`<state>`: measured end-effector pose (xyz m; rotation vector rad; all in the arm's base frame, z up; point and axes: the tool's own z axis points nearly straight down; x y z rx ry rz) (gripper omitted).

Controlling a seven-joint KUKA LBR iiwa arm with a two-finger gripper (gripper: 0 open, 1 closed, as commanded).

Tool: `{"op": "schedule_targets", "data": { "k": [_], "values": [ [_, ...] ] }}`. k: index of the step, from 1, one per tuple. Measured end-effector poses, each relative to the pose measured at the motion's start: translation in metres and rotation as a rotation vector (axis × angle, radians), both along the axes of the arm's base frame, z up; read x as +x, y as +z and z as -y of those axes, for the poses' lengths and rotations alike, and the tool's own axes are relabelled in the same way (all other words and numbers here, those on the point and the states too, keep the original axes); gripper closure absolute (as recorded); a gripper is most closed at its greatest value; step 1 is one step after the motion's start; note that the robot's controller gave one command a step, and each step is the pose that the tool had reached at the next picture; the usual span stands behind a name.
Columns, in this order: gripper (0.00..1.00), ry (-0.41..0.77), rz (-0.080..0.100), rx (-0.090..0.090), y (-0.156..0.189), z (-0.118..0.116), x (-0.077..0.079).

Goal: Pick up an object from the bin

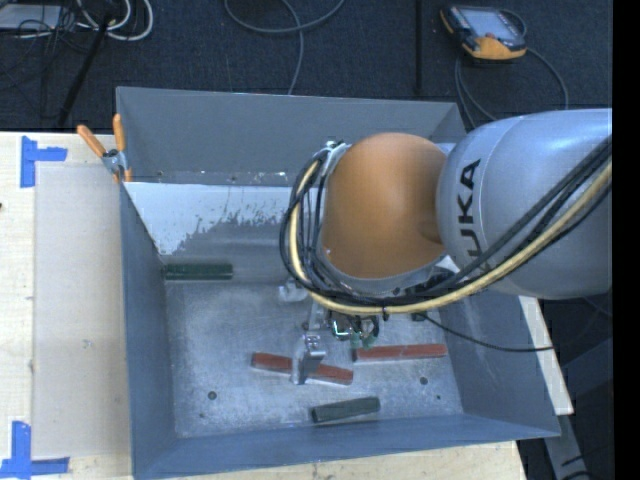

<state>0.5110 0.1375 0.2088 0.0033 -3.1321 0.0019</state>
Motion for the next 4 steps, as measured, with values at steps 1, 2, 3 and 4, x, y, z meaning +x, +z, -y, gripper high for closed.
{"op": "schedule_targets", "data": {
  "k": [1, 2, 3, 4],
  "values": [
    [1.00, -0.005, 0.007, 0.001, 0.0039, 0.0011, 0.0019],
    [0.00, -0.006, 0.007, 0.001, 0.0038, 0.0012, 0.0019],
    [1.00, -0.008, 0.007, 0.001, 0.0038, 0.0012, 0.0019],
    [0.00, -0.009, 0.007, 0.001, 0.0038, 0.0012, 0.0019]
  ]
}}
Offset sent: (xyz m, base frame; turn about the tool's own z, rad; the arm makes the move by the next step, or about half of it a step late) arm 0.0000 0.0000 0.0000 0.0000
